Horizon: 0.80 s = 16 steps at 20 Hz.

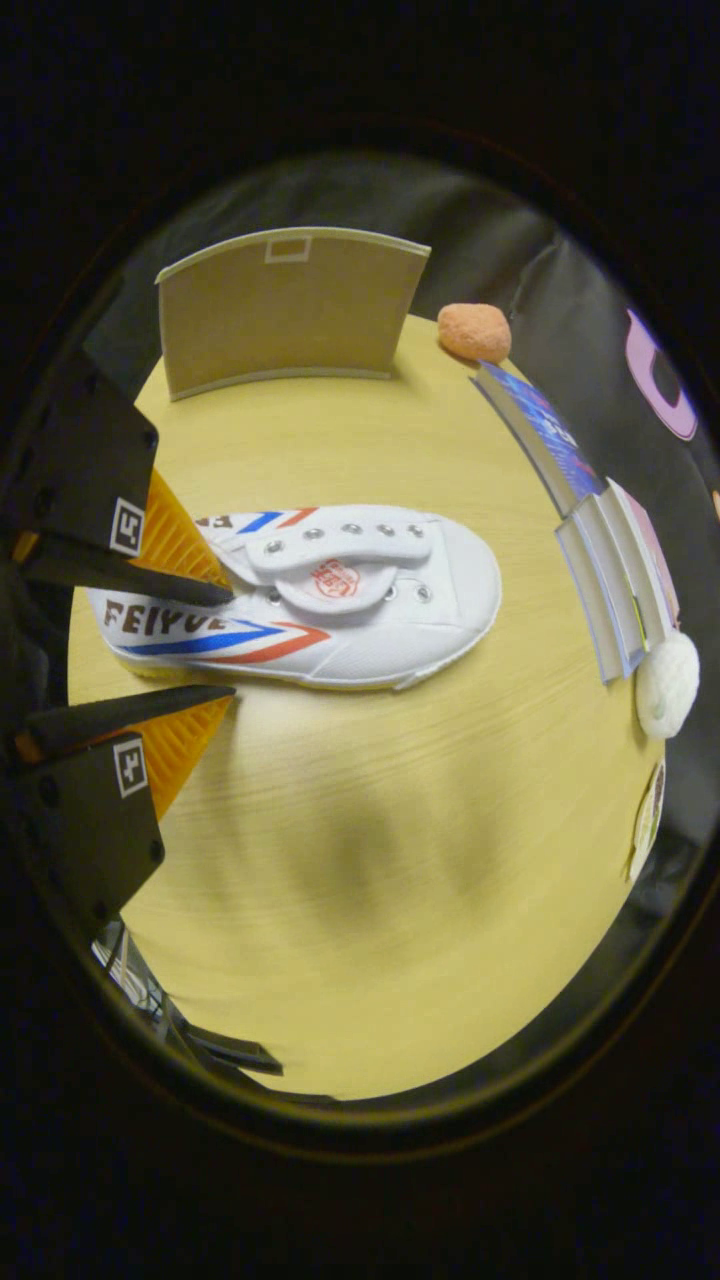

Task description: Open the storage box then place both shoes into the box .Put the left shoe in first, then the right shoe, with the right side of both shoes facing outward in a uniform manner.

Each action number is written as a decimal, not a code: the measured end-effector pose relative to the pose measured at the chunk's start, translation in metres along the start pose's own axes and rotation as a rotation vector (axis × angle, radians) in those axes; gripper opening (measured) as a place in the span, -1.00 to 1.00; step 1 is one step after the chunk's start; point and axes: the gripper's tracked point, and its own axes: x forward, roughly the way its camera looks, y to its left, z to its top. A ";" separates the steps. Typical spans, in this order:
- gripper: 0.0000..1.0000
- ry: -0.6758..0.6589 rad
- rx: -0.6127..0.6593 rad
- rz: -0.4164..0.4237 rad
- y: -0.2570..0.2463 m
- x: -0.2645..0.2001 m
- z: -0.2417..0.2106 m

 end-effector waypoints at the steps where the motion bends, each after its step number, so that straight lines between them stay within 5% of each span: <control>1: -0.29 0.012 0.009 0.012 0.000 -0.005 0.002; 3: -0.42 0.003 0.062 0.046 -0.002 -0.006 0.003; 6: -0.87 -0.002 0.214 0.132 0.002 -0.008 -0.002; 10: -0.88 0.005 0.311 0.222 0.013 -0.016 -0.009; 16: -0.88 -0.006 0.295 0.344 0.046 -0.051 -0.004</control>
